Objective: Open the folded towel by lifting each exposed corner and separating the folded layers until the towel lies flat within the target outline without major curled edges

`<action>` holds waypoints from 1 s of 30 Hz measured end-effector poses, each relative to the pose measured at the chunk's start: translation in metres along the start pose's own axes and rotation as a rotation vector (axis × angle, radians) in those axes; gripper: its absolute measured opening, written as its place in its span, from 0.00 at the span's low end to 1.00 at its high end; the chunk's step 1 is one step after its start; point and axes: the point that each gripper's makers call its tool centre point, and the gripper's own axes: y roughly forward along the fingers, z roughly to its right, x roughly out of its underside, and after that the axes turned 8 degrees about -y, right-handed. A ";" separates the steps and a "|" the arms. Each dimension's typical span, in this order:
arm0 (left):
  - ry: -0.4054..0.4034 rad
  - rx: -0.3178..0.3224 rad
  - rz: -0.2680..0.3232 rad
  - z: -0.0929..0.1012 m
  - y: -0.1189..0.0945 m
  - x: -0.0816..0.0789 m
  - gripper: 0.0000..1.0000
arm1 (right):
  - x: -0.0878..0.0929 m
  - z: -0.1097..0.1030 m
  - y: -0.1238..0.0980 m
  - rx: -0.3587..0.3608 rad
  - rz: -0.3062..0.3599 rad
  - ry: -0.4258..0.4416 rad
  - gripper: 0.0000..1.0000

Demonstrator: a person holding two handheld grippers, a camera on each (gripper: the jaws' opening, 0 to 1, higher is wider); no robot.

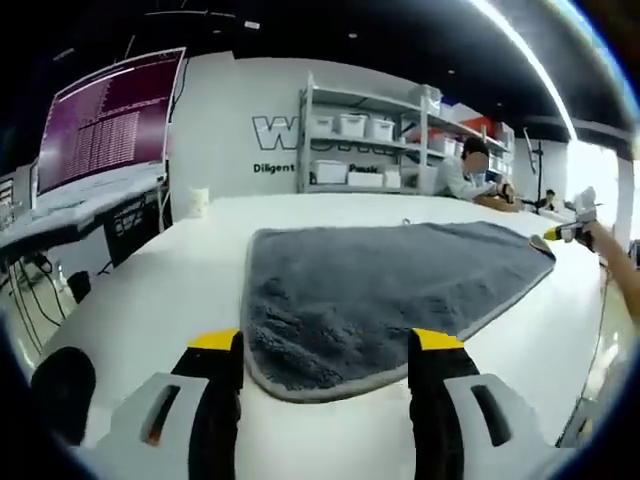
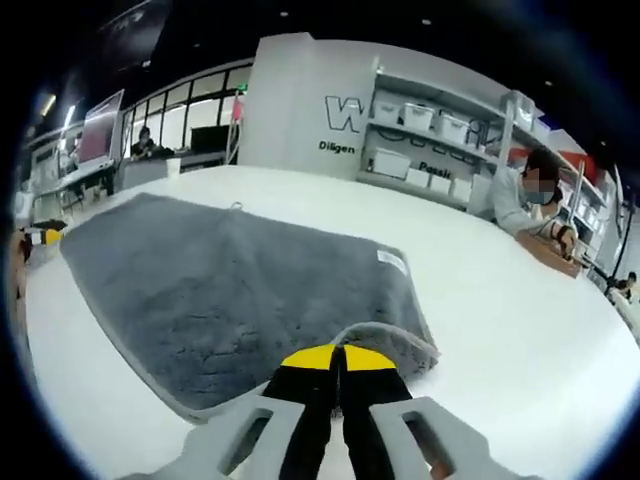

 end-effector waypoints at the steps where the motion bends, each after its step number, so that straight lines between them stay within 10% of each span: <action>1: 0.001 0.025 -0.016 0.007 -0.005 0.000 0.74 | -0.002 -0.002 -0.002 -0.001 0.004 -0.004 0.00; 5: 0.056 0.066 -0.012 0.028 -0.025 -0.009 0.80 | -0.012 -0.016 -0.019 -0.034 0.041 -0.037 0.10; 15: 0.065 0.136 -0.007 0.057 -0.053 -0.010 0.87 | -0.009 -0.049 -0.067 -0.086 0.054 -0.049 0.82; 30: 0.115 0.222 -0.095 0.102 -0.065 0.028 1.00 | 0.016 -0.094 -0.115 -0.182 0.022 -0.091 0.99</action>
